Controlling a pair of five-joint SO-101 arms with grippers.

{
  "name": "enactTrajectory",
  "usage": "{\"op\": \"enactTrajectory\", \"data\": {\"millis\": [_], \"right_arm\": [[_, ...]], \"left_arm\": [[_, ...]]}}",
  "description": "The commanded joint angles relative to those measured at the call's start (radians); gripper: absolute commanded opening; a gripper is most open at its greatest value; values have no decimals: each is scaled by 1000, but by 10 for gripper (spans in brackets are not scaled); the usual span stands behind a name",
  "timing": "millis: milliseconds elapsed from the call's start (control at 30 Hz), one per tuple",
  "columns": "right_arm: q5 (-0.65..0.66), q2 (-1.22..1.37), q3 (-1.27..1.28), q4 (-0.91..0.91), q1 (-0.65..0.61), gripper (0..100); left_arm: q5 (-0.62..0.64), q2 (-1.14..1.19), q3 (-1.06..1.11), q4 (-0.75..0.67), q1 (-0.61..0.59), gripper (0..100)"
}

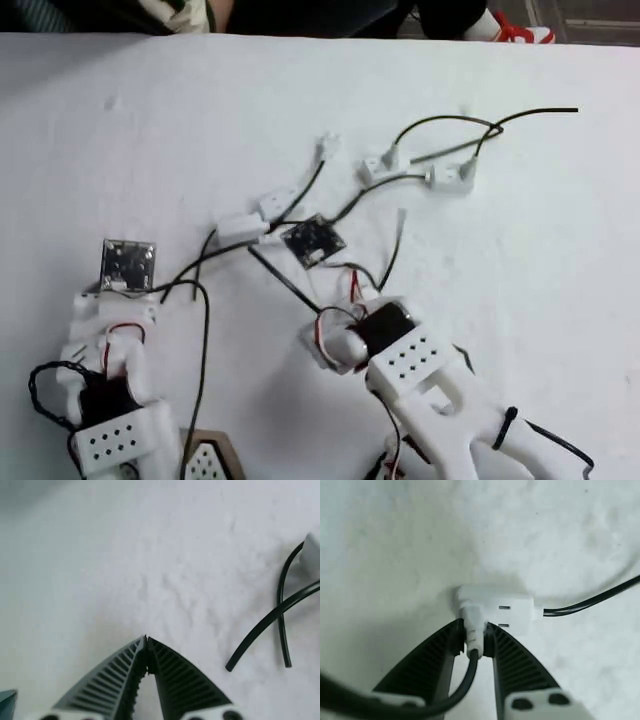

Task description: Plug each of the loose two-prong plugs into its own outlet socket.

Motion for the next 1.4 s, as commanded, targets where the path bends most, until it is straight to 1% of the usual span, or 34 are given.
{"op": "enactTrajectory", "data": {"millis": [0,167,367,600,700,800,967,1067,1367], "right_arm": [[11,13,8,19,-35,16],[12,15,8,22,-35,16],[87,16,32,15,-35,16],[89,19,35,18,-36,16],[89,77,35,15,-36,16],[87,194,35,-22,-36,16],[87,325,35,-140,-38,16],[87,355,35,-183,-38,16],[87,367,58,-202,-38,16]], "left_arm": [[-6,-8,-6,-23,-5,23],[-6,-8,-6,-23,-5,23],[-6,-8,-6,-23,-5,23],[-6,-8,-6,-23,-7,23],[-6,-8,-6,-23,-7,23],[-6,-8,-5,-23,-7,23],[-6,-8,3,-29,-7,23],[-6,-8,3,-29,-5,23],[-6,-8,3,-29,-2,23]]}}
